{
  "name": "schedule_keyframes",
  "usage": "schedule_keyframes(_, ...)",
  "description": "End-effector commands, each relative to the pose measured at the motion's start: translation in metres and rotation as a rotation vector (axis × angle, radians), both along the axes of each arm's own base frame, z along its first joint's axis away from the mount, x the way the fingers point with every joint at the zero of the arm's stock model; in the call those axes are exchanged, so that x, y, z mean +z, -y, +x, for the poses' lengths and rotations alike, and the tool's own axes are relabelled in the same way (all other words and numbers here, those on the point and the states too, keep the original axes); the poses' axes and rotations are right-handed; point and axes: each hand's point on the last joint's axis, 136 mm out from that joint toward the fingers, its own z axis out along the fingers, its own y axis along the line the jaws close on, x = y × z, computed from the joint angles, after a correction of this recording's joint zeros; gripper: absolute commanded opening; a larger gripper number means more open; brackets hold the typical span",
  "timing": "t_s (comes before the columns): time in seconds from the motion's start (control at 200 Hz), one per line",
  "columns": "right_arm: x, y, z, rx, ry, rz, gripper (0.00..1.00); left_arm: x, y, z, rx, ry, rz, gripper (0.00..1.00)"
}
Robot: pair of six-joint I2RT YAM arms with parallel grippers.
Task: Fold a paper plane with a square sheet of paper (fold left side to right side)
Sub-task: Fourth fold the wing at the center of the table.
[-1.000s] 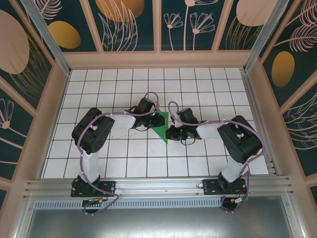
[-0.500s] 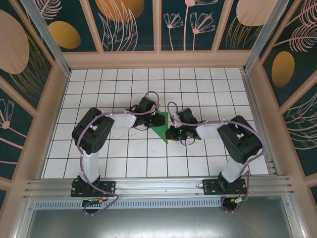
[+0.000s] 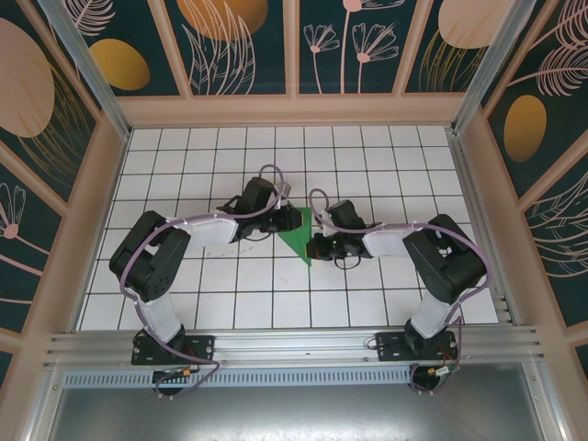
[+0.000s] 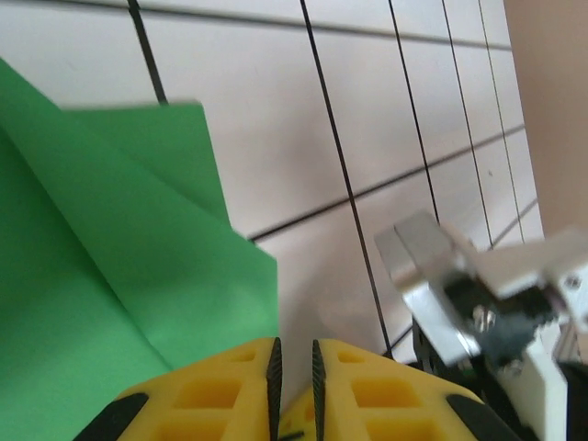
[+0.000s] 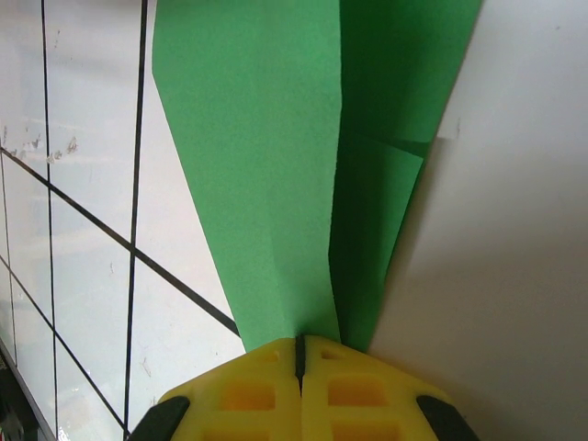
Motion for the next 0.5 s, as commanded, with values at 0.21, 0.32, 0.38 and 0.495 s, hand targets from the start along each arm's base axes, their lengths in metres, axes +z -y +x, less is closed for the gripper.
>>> schedule_keyframes(0.21,-0.044,0.026,-0.034,0.017,-0.128,-0.184,0.0,-0.023,0.021,-0.013,-0.082,-0.058,-0.054,0.2)
schedule_keyframes(0.32,-0.044,0.026,-0.035,0.019,-0.128,-0.187,0.0,-0.036,0.02,-0.013,-0.075,-0.075,-0.037,0.2)
schedule_keyframes(0.38,-0.044,0.027,-0.035,0.02,-0.129,-0.19,0.0,-0.041,0.02,-0.012,-0.072,-0.078,-0.033,0.2)
schedule_keyframes(0.495,-0.046,0.029,-0.037,0.024,-0.133,-0.209,0.0,-0.056,0.015,-0.009,-0.046,-0.091,0.015,0.2)
